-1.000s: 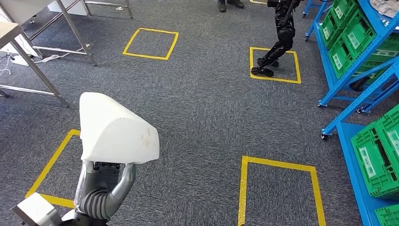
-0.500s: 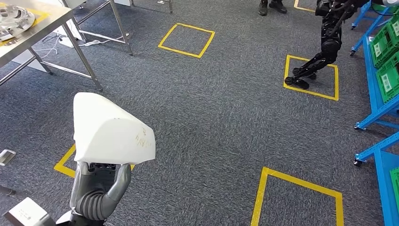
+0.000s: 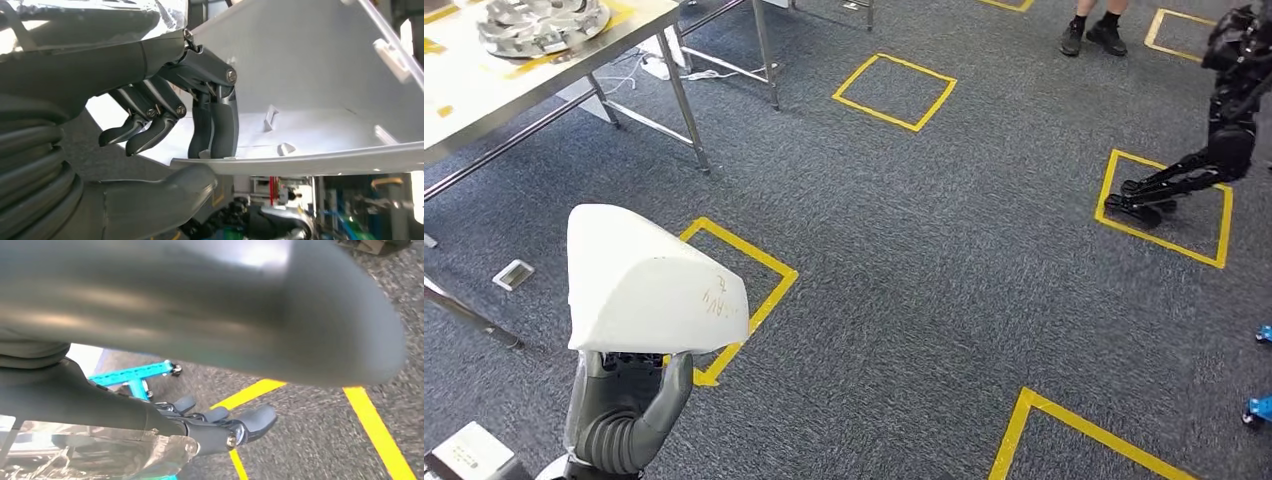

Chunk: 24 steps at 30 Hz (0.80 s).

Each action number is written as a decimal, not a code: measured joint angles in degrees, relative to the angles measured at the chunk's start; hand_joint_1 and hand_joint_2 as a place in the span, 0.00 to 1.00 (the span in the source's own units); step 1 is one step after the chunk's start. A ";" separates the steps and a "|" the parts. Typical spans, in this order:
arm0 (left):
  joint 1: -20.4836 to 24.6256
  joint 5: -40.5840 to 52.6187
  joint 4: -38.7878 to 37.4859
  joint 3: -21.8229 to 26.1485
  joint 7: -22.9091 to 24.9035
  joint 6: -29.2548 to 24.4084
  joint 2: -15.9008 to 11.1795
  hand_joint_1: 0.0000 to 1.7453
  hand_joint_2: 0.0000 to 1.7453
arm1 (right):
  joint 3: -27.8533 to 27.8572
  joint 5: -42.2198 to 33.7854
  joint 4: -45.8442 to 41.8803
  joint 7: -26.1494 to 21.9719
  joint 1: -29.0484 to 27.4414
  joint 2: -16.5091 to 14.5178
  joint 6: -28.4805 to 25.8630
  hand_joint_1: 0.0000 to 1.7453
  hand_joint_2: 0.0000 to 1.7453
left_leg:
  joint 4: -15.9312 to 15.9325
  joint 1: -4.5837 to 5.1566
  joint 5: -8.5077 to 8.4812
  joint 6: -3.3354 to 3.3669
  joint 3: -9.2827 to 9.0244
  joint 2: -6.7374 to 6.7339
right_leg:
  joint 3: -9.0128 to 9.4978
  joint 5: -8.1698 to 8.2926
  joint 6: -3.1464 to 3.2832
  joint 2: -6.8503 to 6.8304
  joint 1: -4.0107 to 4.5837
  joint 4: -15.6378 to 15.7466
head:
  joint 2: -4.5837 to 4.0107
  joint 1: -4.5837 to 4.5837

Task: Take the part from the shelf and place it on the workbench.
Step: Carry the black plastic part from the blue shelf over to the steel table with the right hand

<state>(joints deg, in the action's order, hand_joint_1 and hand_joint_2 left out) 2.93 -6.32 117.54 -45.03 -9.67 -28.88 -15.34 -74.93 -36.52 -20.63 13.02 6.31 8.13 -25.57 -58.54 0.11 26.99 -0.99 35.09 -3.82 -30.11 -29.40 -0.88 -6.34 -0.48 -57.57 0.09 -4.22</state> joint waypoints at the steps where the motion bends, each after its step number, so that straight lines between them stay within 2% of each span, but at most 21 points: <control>1: -0.12 -0.03 0.10 0.05 0.01 -0.03 -0.01 1.00 1.00 | 0.00 0.00 -0.08 0.01 0.06 0.00 0.01 0.00 0.00 | 0.06 0.02 0.02 0.56 0.01 0.65 | 0.18 -0.16 -0.31 -0.53 -0.04 0.10 | 0.00 -0.05; 2: -0.24 -0.05 0.23 0.11 -0.01 -0.05 -0.02 1.00 1.00 | 0.00 0.00 -0.17 0.01 0.18 -0.01 0.02 0.00 0.00 | 0.20 -0.03 -0.01 0.94 -0.07 1.26 | 0.30 -0.60 -0.61 -0.20 -0.17 -0.10 | 0.00 -0.12; 4: -0.26 -0.06 0.53 0.19 -0.03 -0.08 -0.01 1.00 1.00 | 0.00 0.01 -0.38 0.01 0.39 -0.02 0.03 0.00 0.00 | 0.48 -0.25 -0.06 1.68 -0.34 2.33 | -0.93 -2.85 -0.90 2.33 -0.38 -3.28 | 0.00 -0.23; 5: -0.26 -0.06 0.63 0.20 -0.03 -0.08 0.01 1.00 1.00 | 0.01 0.01 -0.46 0.01 0.40 -0.02 0.05 0.00 0.00 | 0.51 -0.27 -0.01 1.96 -0.41 2.86 | -2.62 -4.63 -0.87 4.12 -0.43 -6.82 | 0.00 -0.32; 6: -0.24 -0.07 0.66 0.21 -0.02 -0.08 0.02 1.00 1.00 | 0.01 0.01 -0.52 0.01 0.30 -0.01 0.08 0.00 0.00 | 0.48 -0.21 0.04 2.17 -0.44 3.49 | -4.81 -6.31 -0.77 5.22 -0.42 -11.04 | 0.00 -0.38; 7: -0.27 -0.07 0.66 0.22 -0.01 -0.08 0.02 1.00 1.00 | 0.01 0.01 -0.55 0.02 0.11 0.00 0.11 0.00 0.00 | 0.43 -0.12 0.08 2.31 -0.48 4.25 | -6.88 -7.38 -0.69 5.78 -0.40 -14.73 | 0.00 -0.43; 8: -0.32 -0.08 0.66 0.22 0.00 -0.08 0.02 1.00 1.00 | 0.01 0.00 -0.56 0.03 -0.07 0.01 0.14 0.00 0.00 | 0.37 -0.02 0.13 2.39 -0.54 5.08 | -8.32 -7.46 -0.59 6.06 -0.37 -16.91 | 0.00 -0.43; 9: -0.35 -0.08 0.66 0.22 0.01 -0.08 0.02 1.00 1.00 | 0.00 0.00 -0.57 0.04 -0.19 0.02 0.16 0.00 0.00 | 0.29 0.03 0.16 2.40 -0.62 5.93 | -8.71 -6.28 -0.44 6.24 -0.35 -16.75 | 0.00 -0.41; 10: -0.37 -0.08 0.67 0.22 0.01 -0.07 0.02 1.00 1.00 | 0.00 0.00 -0.58 0.05 -0.23 0.02 0.17 0.00 0.00 | 0.22 0.05 0.22 2.36 -0.73 6.76 | -8.02 -4.11 -0.25 6.58 -0.33 -14.31 | 0.00 -0.41; 12: -0.36 -0.08 0.69 0.23 0.01 -0.07 0.02 1.00 1.00 | 0.00 0.00 -0.59 0.05 -0.15 0.02 0.17 0.00 0.00 | -0.06 0.04 0.38 2.08 -0.78 8.31 | -5.24 0.39 0.07 8.85 -0.42 -6.64 | 0.00 -0.38; 13: -0.36 -0.08 0.70 0.24 0.01 -0.07 0.02 1.00 1.00 | 0.00 0.01 -0.59 0.05 -0.12 0.04 0.17 0.00 0.00 | -0.27 -0.01 0.43 1.85 -0.59 8.99 | -4.05 1.50 0.09 10.04 -0.48 -3.64 | 0.00 -0.39; 14: -0.36 -0.08 0.75 0.26 0.03 -0.06 0.01 1.00 1.00 | 0.00 0.01 -0.60 0.05 -0.10 0.06 0.16 0.00 0.00 | -0.41 -0.12 0.40 1.57 -0.33 9.65 | -3.41 1.80 0.08 10.92 -0.47 -2.01 | 0.00 -0.37; 15: -0.38 -0.09 0.80 0.28 0.06 -0.05 0.01 1.00 1.00 | -0.01 0.01 -0.62 0.08 -0.11 0.08 0.14 0.00 0.00 | -0.46 -0.24 0.29 1.23 -0.07 10.33 | -3.17 1.56 0.07 11.10 -0.41 -1.56 | 0.00 -0.37; 16: -0.40 -0.10 0.86 0.32 0.11 -0.04 0.00 1.00 1.00 | -0.01 0.02 -0.64 0.09 -0.07 0.08 0.07 0.00 0.00 | -0.39 -0.43 0.15 0.87 0.10 11.01 | -3.03 1.51 0.18 10.53 -0.34 -1.27 | 0.00 -0.37; 17: -0.42 -0.14 0.93 0.37 0.19 -0.02 -0.02 1.00 1.00 | -0.01 0.01 -0.70 0.11 -0.01 0.07 -0.03 0.00 0.00 | -0.41 -0.46 0.26 0.54 0.22 11.14 | -2.89 1.62 0.42 9.84 -0.36 -1.05 | 0.00 -0.37; 18: -0.38 -0.18 0.97 0.44 0.25 0.00 -0.07 1.00 1.00 | -0.01 0.01 -0.75 0.13 0.04 0.06 -0.18 0.00 0.00 | -1.01 -0.40 0.85 0.22 0.51 10.39 | -2.66 1.76 0.70 9.13 -0.44 -0.70 | 0.00 -0.25; 19: -0.28 -0.23 1.00 0.51 0.33 0.04 -0.13 1.00 1.00 | -0.01 0.01 -0.80 0.13 0.06 0.05 -0.32 0.00 0.00 | -2.62 -0.30 2.02 -0.05 1.19 9.05 | -2.42 1.87 0.95 8.43 -0.53 -0.34 | 0.00 -0.08; 21: -0.11 -0.36 1.01 0.63 0.53 0.10 -0.27 1.00 1.00 | 0.00 0.00 -0.85 0.17 -0.05 0.07 -0.47 0.00 0.00 | -8.94 -0.30 5.47 -0.52 3.94 5.87 | -2.08 1.87 1.24 7.13 -0.54 -0.05 | 0.00 0.25; 22: -0.09 -0.50 0.99 0.67 0.66 0.13 -0.31 1.00 1.00 | 0.00 0.00 -0.86 0.26 -0.14 0.06 -0.46 0.00 0.00 | -12.44 -0.43 6.85 -0.75 5.49 5.13 | -2.03 1.81 1.27 6.50 -0.52 -0.05 | 0.00 0.30; 23: -0.13 -0.69 0.98 0.71 0.80 0.13 -0.33 1.00 1.00 | 0.00 0.00 -0.86 0.39 -0.20 0.04 -0.40 0.00 0.00 | -14.75 -0.59 7.37 -0.95 6.49 4.79 | -1.98 1.74 1.25 5.96 -0.55 -0.07 | 0.00 0.32; 24: -0.16 -0.92 0.97 0.75 0.92 0.12 -0.36 1.00 1.00 | 0.00 0.01 -0.89 0.55 -0.22 0.00 -0.32 0.00 0.00 | -15.07 -0.76 6.83 -1.11 6.56 4.66 | -1.94 1.66 1.17 5.54 -0.60 -0.09 | 0.00 0.34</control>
<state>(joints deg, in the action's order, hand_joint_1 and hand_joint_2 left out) 2.77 -7.24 118.51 -44.28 -8.74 -28.76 -15.70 -74.93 -36.52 -21.52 13.57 6.09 8.13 -25.88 -73.61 -0.65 33.81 -2.10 41.65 0.85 -32.05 -27.74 0.29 -0.80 -1.08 -57.66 0.09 -3.88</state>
